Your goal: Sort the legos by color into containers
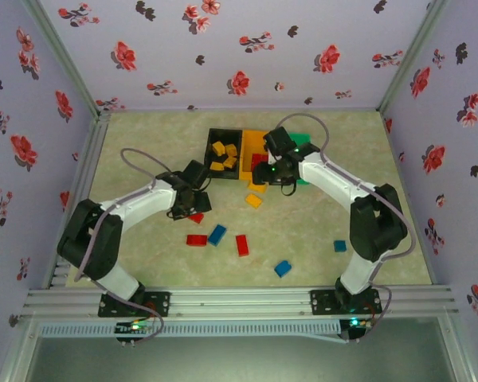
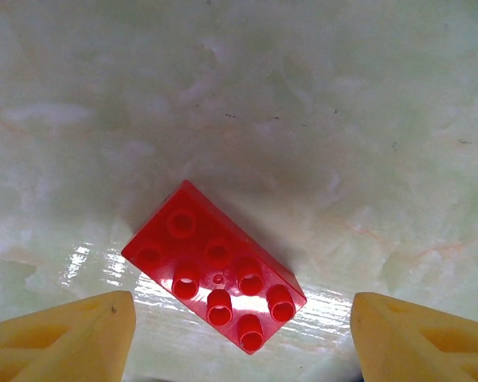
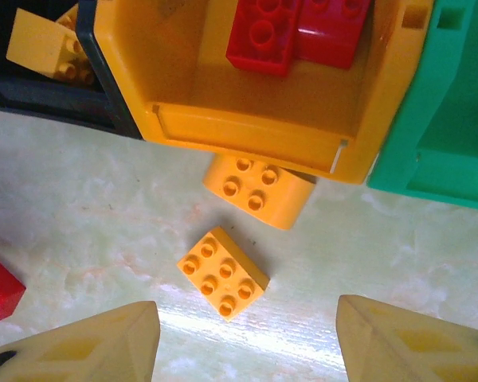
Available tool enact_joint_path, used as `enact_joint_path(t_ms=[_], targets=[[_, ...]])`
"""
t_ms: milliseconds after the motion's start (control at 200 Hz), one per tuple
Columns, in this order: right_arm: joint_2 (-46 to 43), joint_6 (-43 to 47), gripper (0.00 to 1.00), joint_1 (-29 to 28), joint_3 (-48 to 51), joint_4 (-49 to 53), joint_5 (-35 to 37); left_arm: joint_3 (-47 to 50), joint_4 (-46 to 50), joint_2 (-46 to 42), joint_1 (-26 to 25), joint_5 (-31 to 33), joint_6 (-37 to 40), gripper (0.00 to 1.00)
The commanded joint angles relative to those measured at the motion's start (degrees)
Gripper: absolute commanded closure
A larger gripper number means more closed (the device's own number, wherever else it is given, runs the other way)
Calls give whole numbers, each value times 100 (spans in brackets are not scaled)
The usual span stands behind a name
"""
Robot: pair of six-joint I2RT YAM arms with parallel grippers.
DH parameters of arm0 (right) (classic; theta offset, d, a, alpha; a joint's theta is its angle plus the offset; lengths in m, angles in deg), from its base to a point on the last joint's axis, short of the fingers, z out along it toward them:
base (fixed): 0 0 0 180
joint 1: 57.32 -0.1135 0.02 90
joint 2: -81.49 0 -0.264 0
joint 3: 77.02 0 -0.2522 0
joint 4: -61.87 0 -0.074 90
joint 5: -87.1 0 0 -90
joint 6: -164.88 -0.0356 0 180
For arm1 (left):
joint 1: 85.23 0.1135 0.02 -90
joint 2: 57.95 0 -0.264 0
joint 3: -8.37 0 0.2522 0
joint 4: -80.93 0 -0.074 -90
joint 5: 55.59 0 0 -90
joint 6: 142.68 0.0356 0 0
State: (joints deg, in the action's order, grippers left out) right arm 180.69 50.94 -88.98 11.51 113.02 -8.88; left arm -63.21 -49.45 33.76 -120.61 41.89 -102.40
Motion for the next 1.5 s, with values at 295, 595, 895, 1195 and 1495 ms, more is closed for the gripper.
enact_joint_path(t_ms=[295, 595, 895, 1195, 1495], targets=[[-300, 86, 39, -130, 199, -12, 210, -25, -268, 553, -31, -156, -101, 33], [-401, 57, 38, -147, 331, -52, 222, -174, -306, 834, -33, -186, 16, 39], [-475, 83, 38, -165, 426, -67, 220, -476, -331, 1055, -57, -246, 433, 33], [-651, 74, 38, -174, 494, -25, 312, -937, -13, 1341, -57, -72, 644, 44], [-954, -143, 38, -148, 684, 105, 689, -1282, 181, 1345, -75, -72, 862, 74]])
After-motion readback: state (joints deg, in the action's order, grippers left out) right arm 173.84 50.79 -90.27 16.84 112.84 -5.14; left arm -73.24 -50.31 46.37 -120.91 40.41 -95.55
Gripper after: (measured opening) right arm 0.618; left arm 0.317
